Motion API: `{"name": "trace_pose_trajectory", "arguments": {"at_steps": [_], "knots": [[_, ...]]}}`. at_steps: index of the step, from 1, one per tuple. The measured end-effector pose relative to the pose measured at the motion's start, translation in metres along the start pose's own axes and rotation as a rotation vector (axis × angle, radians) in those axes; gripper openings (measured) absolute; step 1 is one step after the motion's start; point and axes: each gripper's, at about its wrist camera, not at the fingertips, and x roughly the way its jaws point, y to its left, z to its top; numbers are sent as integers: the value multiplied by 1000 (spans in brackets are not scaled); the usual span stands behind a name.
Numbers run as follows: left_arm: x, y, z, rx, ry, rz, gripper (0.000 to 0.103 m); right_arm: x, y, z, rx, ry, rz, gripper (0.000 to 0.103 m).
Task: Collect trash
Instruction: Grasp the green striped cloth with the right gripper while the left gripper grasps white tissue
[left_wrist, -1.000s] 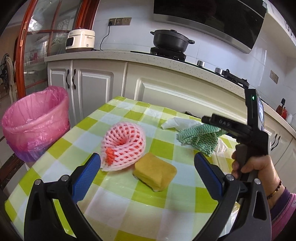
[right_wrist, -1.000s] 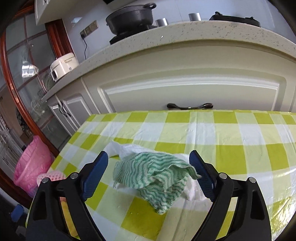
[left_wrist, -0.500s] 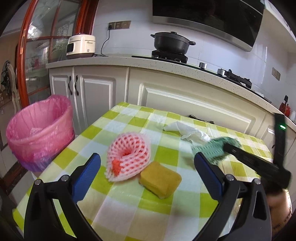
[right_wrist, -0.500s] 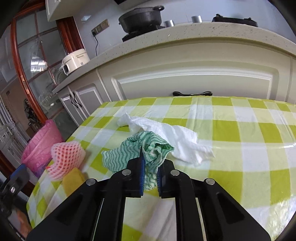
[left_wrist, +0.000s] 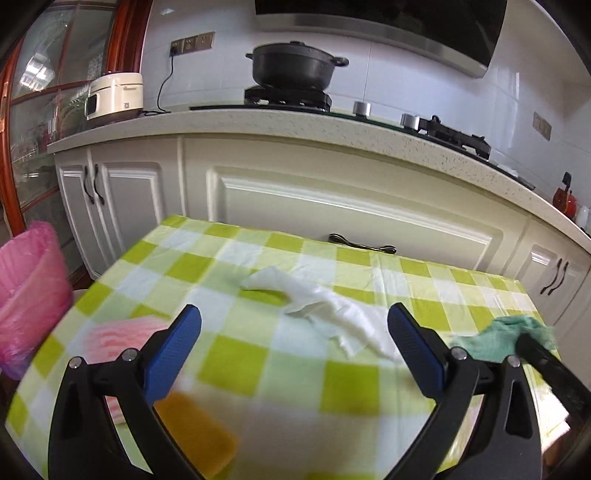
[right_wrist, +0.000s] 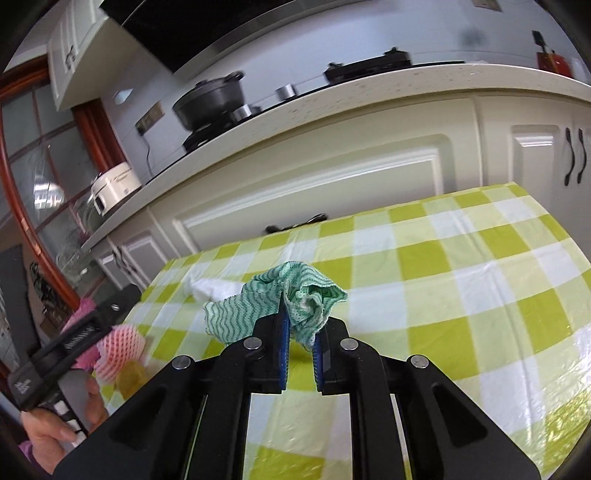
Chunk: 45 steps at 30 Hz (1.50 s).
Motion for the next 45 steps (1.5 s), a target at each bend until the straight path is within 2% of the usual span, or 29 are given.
{"name": "trace_pose_trajectory", "arguments": {"at_steps": [7,12,14,19,21,23,25,27,31,33,39,45], "knots": [[58,-37,13,-23,72,35,98,-1,-18,18,40,-33,9,13],[98,-50,18,-28,156,95,97,-2,-26,24,68,-47,29,13],[109,-54,17,-14,180,109,87,0,-29,25,79,-47,38,13],[124,-60,10,17,231,103,73,6,-36,24,96,-41,47,13],[128,-61,6,19,247,94,64,9,-37,21,103,-33,48,13],[131,-61,0,18,269,80,49,11,-38,19,108,-28,45,13],[131,-60,-4,12,282,62,42,14,-40,16,114,-23,42,13],[127,-60,-7,18,274,61,36,15,-41,15,119,-23,39,13],[118,-59,-8,29,254,43,16,14,-42,15,124,-28,31,13],[114,-59,-7,31,244,31,11,14,-41,15,122,-27,24,13],[83,-60,-7,47,173,18,7,15,-38,11,104,-13,-10,13],[37,-61,-10,71,79,4,7,8,-21,6,29,-19,-51,13]]}}
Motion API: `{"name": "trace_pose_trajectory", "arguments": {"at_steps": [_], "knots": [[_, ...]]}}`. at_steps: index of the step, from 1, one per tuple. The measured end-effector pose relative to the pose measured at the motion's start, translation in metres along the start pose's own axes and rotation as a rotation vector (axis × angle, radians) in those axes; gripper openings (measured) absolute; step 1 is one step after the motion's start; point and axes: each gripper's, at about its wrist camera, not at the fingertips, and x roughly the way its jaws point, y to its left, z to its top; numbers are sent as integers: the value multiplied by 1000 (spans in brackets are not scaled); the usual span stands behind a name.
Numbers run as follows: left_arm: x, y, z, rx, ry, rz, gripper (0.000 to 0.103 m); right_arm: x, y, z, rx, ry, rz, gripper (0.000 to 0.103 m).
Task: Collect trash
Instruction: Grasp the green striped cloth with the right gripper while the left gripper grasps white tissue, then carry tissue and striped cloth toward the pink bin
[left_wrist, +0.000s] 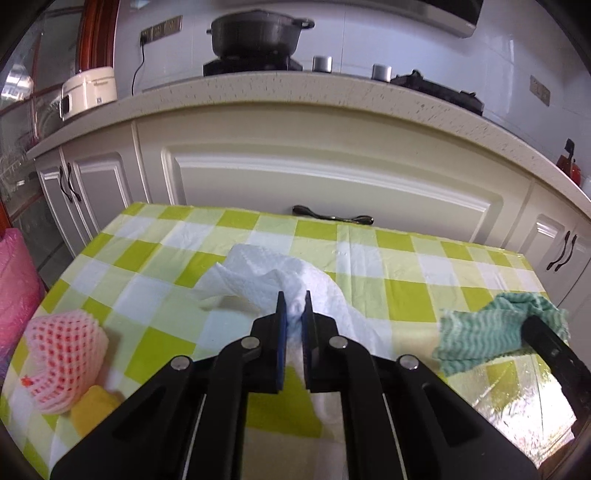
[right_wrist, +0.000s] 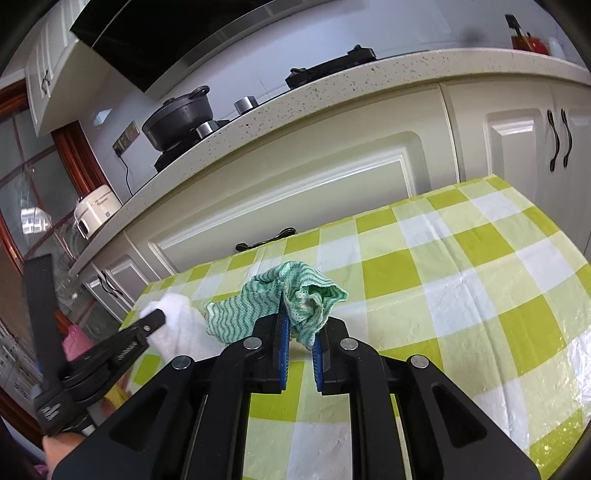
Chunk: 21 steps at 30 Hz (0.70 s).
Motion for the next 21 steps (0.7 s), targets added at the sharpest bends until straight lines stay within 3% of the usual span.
{"name": "trace_pose_trajectory", "arguments": {"at_steps": [10,21], "knots": [[-71,8,-15,12,-117,-27,7,-21,20,-10,-83,-22,-83,13],[-141,37,-30,3,-206,-61,7,-60,71,-23,-171,-71,-80,13]]}}
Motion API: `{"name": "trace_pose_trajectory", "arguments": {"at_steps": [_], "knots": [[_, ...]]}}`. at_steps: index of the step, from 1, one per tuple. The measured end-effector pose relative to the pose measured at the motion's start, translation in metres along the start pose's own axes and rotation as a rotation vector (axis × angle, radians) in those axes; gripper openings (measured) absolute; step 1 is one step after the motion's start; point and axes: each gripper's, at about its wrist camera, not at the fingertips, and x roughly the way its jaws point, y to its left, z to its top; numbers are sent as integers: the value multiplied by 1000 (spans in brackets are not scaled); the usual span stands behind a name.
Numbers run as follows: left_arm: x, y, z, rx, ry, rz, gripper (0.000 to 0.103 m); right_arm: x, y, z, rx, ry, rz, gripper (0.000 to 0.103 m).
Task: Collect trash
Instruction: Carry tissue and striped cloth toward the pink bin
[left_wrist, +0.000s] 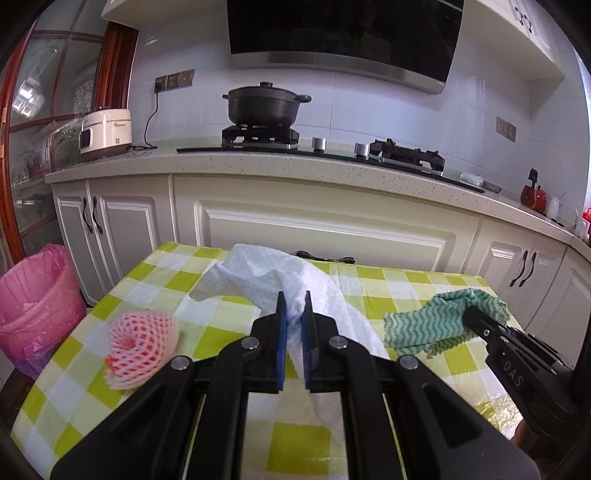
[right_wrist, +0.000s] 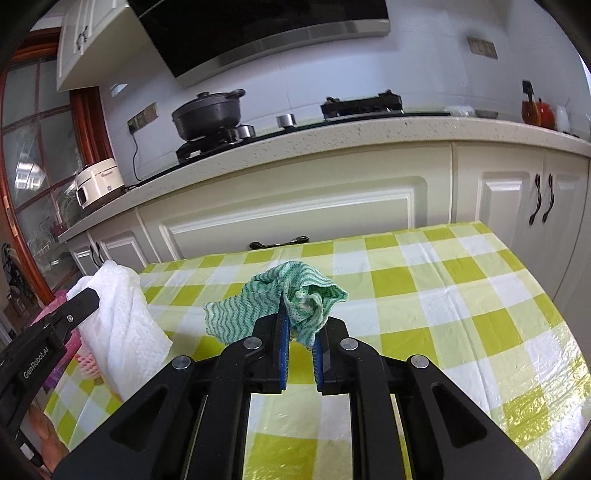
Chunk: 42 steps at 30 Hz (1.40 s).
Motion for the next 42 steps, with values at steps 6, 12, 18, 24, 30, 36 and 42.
{"name": "trace_pose_trajectory", "arguments": {"at_steps": [6,12,18,24,30,36,42], "knots": [[-46,22,-5,31,-64,27,7,-19,30,0,-45,-14,26,13],[-85,58,-3,4,-113,62,7,-42,79,2,-118,-36,93,13],[-122,96,-2,-24,-161,114,7,-60,139,0,-207,-61,179,13],[-149,141,-2,-55,-191,205,7,-60,192,-1,-252,-62,268,13],[-160,197,-3,-120,-188,322,7,-50,258,-5,-318,-44,391,13],[-161,251,3,-160,-176,387,7,-31,314,-9,-359,-25,490,13],[-137,305,18,-160,-125,401,7,5,368,-5,-392,27,597,13]]}}
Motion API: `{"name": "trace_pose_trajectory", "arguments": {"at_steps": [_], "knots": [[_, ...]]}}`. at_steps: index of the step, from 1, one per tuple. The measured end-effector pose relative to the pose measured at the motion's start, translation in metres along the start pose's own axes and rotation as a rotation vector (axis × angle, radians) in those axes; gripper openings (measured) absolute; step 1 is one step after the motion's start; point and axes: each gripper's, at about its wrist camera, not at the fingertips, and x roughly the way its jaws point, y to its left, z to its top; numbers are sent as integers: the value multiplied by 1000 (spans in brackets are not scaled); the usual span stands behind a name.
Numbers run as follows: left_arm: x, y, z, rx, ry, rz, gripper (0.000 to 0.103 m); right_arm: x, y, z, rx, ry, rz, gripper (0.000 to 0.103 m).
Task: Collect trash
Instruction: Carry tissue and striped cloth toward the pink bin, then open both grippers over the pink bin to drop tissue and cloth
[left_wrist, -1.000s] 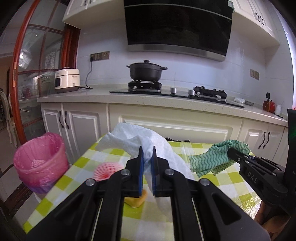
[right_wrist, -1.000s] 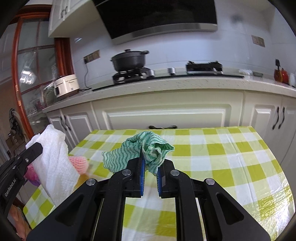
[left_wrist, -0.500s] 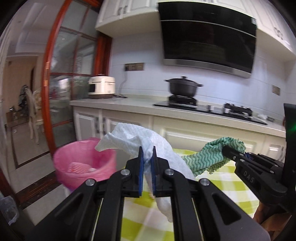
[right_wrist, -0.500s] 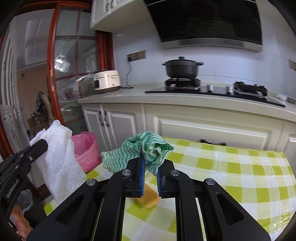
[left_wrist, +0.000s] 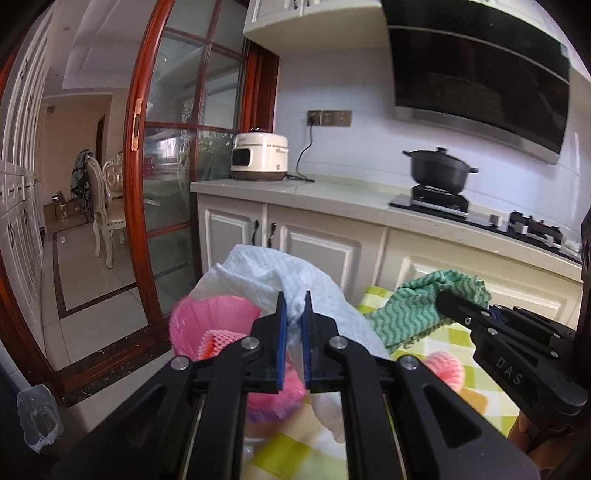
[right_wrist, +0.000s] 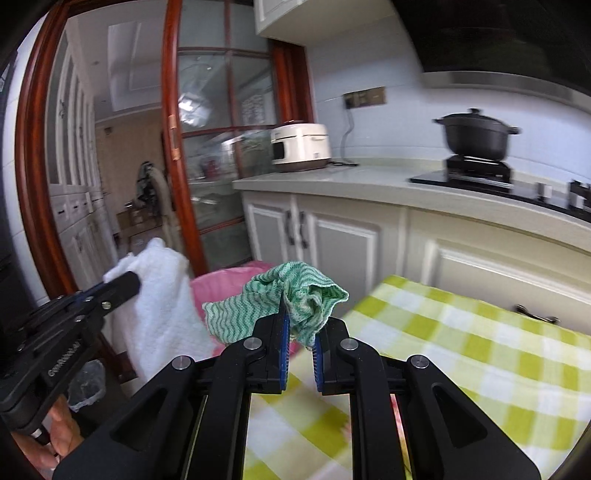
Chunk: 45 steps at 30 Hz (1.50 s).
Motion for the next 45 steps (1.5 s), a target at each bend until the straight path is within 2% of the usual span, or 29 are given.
{"name": "trace_pose_trajectory", "arguments": {"at_steps": [8,16,17,18,19,20,21,24,27,30,32,33,36,40,42,45], "knots": [[70,53,21,-43,48,40,7,91,15,23,-23,78,90,13],[136,93,9,-77,139,62,8,160,19,18,-9,194,186,16],[140,95,6,-80,142,58,15,167,21,15,-17,213,187,17],[146,98,2,-80,151,63,23,173,21,12,-23,222,182,22],[149,100,-1,-81,157,70,39,176,20,9,-20,228,182,34],[152,102,-5,-89,158,78,46,178,19,7,-10,232,187,42],[153,105,-7,-94,158,86,46,177,15,4,4,227,191,51],[150,107,-11,-84,155,108,47,170,9,0,27,216,191,52],[141,107,-10,-76,143,124,53,155,5,1,27,195,186,52],[125,100,-7,-55,128,152,64,136,0,1,23,177,171,52],[112,94,-6,-45,110,168,75,121,-3,0,23,165,157,52],[106,91,-6,-40,104,172,76,111,-5,-3,25,158,148,55],[89,81,-7,-34,100,173,81,85,-13,-10,27,140,120,64],[68,64,-10,-30,95,171,93,50,-27,-25,44,128,78,73],[59,55,-12,-27,88,170,98,31,-38,-35,70,123,59,75],[45,35,-19,-17,81,143,98,10,-54,-45,98,125,27,76]]}}
